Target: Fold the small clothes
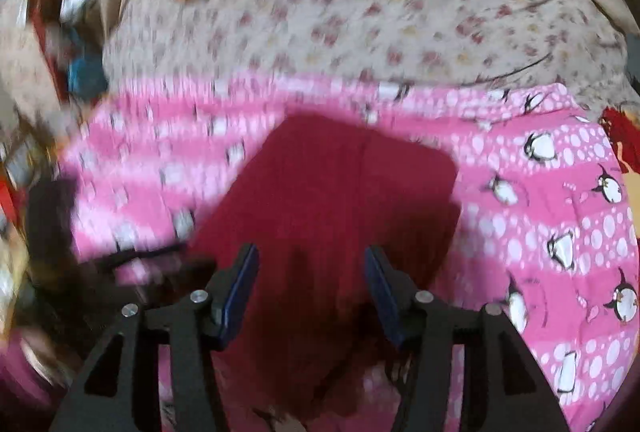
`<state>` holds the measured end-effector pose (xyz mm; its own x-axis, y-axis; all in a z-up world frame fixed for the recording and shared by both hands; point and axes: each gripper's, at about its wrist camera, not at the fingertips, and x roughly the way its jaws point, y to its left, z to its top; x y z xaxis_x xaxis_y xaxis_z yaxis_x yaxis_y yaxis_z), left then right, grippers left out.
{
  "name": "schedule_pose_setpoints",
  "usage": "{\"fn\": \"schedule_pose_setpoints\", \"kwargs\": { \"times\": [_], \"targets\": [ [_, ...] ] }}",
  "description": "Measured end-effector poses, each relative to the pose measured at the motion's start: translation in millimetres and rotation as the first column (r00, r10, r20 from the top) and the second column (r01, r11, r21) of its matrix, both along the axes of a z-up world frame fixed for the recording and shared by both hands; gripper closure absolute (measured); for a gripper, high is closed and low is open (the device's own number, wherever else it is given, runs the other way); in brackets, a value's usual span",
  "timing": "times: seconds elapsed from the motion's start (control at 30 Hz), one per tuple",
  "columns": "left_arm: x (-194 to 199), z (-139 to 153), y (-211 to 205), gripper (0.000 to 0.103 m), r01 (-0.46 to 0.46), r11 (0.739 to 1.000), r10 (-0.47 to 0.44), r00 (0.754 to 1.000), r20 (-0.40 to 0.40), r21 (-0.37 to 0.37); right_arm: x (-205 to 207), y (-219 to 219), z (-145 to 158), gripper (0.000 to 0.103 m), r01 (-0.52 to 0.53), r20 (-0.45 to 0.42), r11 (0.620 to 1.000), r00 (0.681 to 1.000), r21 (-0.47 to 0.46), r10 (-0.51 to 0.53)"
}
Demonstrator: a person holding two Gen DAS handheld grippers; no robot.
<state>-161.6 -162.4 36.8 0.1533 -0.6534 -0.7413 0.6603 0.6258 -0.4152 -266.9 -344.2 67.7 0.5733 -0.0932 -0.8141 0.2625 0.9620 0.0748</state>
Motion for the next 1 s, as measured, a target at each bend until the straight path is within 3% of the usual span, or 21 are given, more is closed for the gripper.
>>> {"fn": "schedule_pose_setpoints", "kwargs": {
  "times": [0.1,0.27,0.33,0.4,0.6,0.8,1.0],
  "targets": [
    [2,-2,-3,0.054,0.007,1.000,-0.007,1.000,-0.029,-0.001,-8,5,-17,0.046,-0.006,-0.014,0.998,1.000,-0.070,0.005],
    [20,11,-7,0.054,-0.036,0.999,0.035,0.998,-0.057,-0.010,-19,-14,6,0.045,0.025,0.034,0.999,0.999,0.033,-0.026],
    [32,16,-12,0.054,-0.060,0.998,0.059,0.996,-0.068,-0.012,-22,-26,14,0.039,0.076,0.058,0.994,0.995,0.073,-0.080],
    [42,18,-22,0.054,-0.050,0.999,0.049,0.996,-0.075,-0.002,-23,-47,14,0.023,0.148,0.086,0.979,0.983,0.140,-0.161],
    [54,3,-47,0.054,0.005,1.000,-0.003,0.993,-0.121,0.016,-5,-85,-20,0.022,0.234,0.027,0.928,0.967,0.290,-0.252],
    [62,-15,-51,0.040,-0.006,1.000,0.003,0.985,-0.171,-0.016,12,-102,-58,0.010,0.221,0.036,0.877,0.965,0.426,-0.260],
    [62,-20,-54,0.037,-0.013,1.000,0.008,0.985,-0.171,-0.024,21,-100,-64,0.010,0.185,0.087,0.885,0.966,0.427,-0.244]
  ]
}}
